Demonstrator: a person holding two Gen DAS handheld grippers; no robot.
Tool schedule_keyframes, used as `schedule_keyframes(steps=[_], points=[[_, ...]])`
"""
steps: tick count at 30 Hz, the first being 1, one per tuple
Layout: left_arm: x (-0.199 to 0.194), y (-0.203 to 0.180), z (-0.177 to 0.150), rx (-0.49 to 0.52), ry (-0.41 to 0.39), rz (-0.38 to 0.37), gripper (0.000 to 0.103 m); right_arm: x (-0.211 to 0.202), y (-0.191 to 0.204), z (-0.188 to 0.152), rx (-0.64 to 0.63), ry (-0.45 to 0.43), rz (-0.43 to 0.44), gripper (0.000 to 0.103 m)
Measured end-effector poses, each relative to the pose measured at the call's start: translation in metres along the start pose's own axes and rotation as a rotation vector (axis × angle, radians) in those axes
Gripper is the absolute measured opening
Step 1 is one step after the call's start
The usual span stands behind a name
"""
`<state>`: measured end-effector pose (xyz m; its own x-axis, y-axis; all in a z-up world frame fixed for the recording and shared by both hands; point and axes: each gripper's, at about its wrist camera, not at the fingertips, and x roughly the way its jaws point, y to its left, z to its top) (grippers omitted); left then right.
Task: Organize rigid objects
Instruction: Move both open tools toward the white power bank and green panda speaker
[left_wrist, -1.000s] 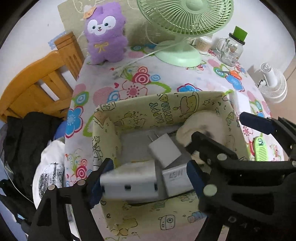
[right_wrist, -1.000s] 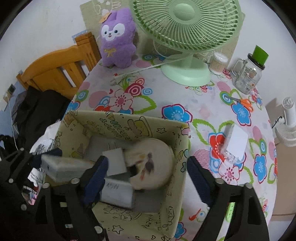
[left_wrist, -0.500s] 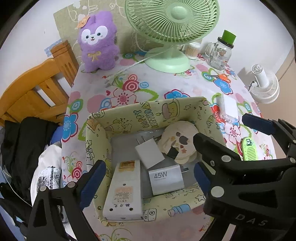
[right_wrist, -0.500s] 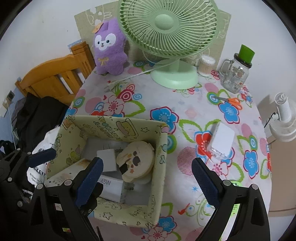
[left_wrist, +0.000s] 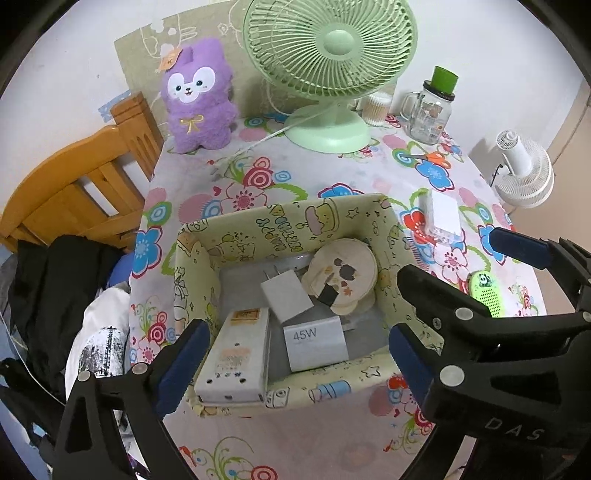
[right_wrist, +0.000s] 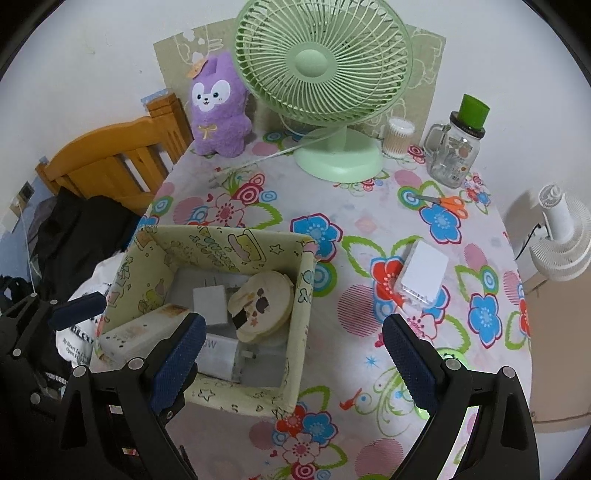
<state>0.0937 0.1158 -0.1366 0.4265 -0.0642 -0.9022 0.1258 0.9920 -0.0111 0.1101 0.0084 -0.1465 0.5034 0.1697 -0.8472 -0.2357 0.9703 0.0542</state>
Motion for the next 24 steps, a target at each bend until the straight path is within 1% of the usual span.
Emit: schedule_keyframes(steps=[10, 24], points=[[-0.019, -0.023, 0.001, -0.005, -0.034, -0.011, 0.101, -0.027, -0.023, -0.005, 0.007, -0.04, -0.002, 0.098], [-0.033, -0.073, 0.012, 0.037, -0.07, -0.032, 0.101, -0.054, -0.071, -0.01, 0.031, -0.066, -0.019, 0.098]])
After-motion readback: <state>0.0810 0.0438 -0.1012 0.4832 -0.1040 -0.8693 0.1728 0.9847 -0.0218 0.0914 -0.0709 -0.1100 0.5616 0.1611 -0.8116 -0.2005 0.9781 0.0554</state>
